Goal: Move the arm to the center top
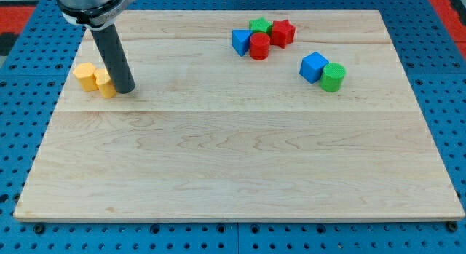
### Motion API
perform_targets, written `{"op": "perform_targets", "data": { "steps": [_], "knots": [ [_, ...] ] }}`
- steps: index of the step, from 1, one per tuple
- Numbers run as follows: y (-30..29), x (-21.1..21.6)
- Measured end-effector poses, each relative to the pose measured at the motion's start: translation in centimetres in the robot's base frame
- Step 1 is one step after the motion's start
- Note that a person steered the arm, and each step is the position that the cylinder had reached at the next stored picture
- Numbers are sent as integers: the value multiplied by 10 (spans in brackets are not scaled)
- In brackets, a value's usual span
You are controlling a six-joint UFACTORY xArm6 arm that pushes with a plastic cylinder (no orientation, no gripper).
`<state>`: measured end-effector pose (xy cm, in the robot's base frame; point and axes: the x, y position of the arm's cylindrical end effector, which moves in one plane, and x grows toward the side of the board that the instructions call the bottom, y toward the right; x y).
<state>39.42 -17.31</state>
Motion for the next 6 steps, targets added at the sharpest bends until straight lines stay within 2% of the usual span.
{"op": "perform_targets", "data": {
  "steps": [2, 3, 4, 5, 6],
  "knots": [
    [19, 0],
    [54, 0],
    [120, -11],
    [135, -27],
    [121, -68]
  ]
}}
